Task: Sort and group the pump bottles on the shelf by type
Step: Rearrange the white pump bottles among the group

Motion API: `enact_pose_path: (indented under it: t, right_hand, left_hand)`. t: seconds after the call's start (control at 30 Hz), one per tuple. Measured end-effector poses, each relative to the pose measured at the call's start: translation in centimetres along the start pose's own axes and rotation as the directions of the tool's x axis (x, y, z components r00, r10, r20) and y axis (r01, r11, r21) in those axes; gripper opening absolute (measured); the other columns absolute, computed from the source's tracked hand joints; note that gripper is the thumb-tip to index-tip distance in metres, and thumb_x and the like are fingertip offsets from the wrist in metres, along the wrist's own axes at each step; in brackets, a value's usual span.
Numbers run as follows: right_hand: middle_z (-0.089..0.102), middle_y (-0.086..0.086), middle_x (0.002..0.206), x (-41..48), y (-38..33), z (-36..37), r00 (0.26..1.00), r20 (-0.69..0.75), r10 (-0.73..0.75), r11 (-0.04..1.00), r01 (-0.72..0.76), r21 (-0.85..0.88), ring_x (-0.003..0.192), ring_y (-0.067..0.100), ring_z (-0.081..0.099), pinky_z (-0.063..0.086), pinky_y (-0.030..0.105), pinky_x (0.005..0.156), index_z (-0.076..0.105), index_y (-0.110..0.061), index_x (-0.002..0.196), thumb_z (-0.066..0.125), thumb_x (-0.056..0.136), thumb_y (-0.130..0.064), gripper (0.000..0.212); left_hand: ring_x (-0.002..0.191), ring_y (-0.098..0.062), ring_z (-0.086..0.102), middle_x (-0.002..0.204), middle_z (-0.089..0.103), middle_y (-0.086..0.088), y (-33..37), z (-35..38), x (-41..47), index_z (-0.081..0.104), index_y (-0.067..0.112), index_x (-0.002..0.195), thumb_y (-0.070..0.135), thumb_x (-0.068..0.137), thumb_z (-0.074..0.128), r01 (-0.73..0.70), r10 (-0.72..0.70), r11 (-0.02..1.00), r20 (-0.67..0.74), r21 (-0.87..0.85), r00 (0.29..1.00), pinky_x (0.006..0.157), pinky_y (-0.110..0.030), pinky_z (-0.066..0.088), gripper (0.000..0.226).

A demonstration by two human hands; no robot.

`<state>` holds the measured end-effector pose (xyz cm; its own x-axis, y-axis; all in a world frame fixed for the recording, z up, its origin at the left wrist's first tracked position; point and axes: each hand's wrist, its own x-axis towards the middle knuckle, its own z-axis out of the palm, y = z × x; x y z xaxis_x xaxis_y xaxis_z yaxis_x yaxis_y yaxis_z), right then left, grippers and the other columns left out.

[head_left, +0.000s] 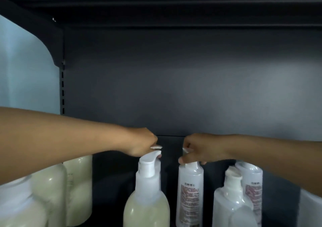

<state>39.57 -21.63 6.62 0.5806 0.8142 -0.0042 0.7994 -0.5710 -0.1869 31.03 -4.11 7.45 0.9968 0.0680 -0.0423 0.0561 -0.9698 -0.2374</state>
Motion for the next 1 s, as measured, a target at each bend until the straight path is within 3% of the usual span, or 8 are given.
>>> enact_pose_path:
  t: [0.1,0.2,0.33,0.43,0.53,0.63,0.93,1.0]
  right_hand:
    - [0.063,0.007,0.077,0.5,0.5,0.7,0.998,0.033,0.051,0.957,-0.058,0.285,0.074,0.019,0.063,0.055,0.025,0.065,0.06,-0.01,0.075,0.069,0.083,-0.031,0.024]
    - [0.063,0.008,0.082,0.5,0.7,0.8,0.994,0.028,0.107,0.915,-0.109,0.389,0.083,0.022,0.064,0.058,0.031,0.074,0.06,-0.009,0.078,0.074,0.079,-0.025,0.021]
    - [0.066,0.012,0.085,0.3,0.6,0.4,0.992,0.01,0.126,0.923,-0.121,0.365,0.088,0.028,0.068,0.058,0.037,0.082,0.067,0.0,0.087,0.077,0.075,-0.025,0.03]
    - [0.067,0.01,0.086,-0.2,0.4,-0.3,0.993,-0.049,0.11,0.936,-0.087,0.34,0.087,0.025,0.068,0.058,0.033,0.082,0.068,0.0,0.094,0.079,0.073,-0.025,0.035]
    - [0.063,0.002,0.081,-1.7,0.2,-2.2,0.991,-0.104,0.086,0.934,-0.044,0.354,0.074,0.011,0.064,0.057,0.018,0.064,0.066,-0.002,0.095,0.077,0.076,-0.021,0.028]
    - [0.064,-0.004,0.075,-3.7,0.6,-4.4,0.986,-0.154,0.066,0.944,-0.011,0.33,0.059,-0.001,0.061,0.047,0.009,0.051,0.067,-0.011,0.083,0.076,0.077,-0.02,0.014]
    - [0.07,-0.003,0.075,-10.9,5.9,-9.0,0.966,-0.25,0.064,0.931,0.032,0.362,0.064,0.0,0.065,0.052,0.012,0.058,0.07,-0.009,0.086,0.074,0.077,-0.013,0.01]
    - [0.072,-0.004,0.075,-12.2,7.6,-9.2,0.967,-0.247,0.071,0.928,0.027,0.372,0.065,0.0,0.067,0.053,0.013,0.059,0.071,-0.007,0.087,0.075,0.077,-0.012,0.012]
  left_hand:
    - [0.071,-0.018,0.051,0.087,0.063,-0.008,0.0,0.4,0.5,0.058,0.0,0.099,0.036,0.093,0.05,-0.01,0.01,0.999,-0.002,-0.046,1.0,0.061,-0.03,0.042,0.037]
    - [0.058,-0.014,0.05,0.071,0.061,-0.003,0.4,-0.1,0.8,0.058,-0.004,0.1,0.03,0.091,0.054,0.033,-0.031,0.993,0.021,-0.117,0.999,0.065,-0.029,0.044,0.035]
    - [0.062,-0.012,0.055,0.06,0.055,0.009,0.7,-1.0,1.0,0.056,0.009,0.082,0.036,0.086,0.061,-0.028,0.027,0.989,-0.01,-0.147,1.0,0.076,-0.031,0.05,0.028]
    - [0.065,-0.016,0.066,0.076,0.07,-0.001,1.0,-2.6,0.9,0.057,0.009,0.081,0.03,0.086,0.063,-0.073,0.056,0.974,-0.085,-0.212,0.995,0.069,-0.021,0.051,0.023]
    - [0.072,-0.021,0.072,0.088,0.074,-0.011,1.6,-5.3,0.7,0.061,0.002,0.088,0.027,0.086,0.064,-0.11,0.067,0.966,-0.182,-0.234,0.981,0.055,-0.008,0.045,0.025]
    - [0.072,-0.02,0.072,0.09,0.074,-0.011,2.1,-8.0,0.3,0.063,0.0,0.088,0.024,0.084,0.066,-0.142,0.08,0.961,-0.253,-0.237,0.964,0.054,-0.007,0.046,0.024]
    - [0.07,-0.014,0.071,0.087,0.074,-0.006,6.3,-12.7,-0.7,0.064,0.004,0.084,0.029,0.082,0.068,-0.136,0.025,0.95,-0.368,-0.28,0.93,0.056,-0.008,0.048,0.025]
    - [0.069,-0.013,0.071,0.086,0.075,-0.004,7.7,-12.7,-0.6,0.064,0.005,0.084,0.03,0.082,0.068,-0.129,0.022,0.956,-0.374,-0.265,0.927,0.063,-0.012,0.051,0.025]
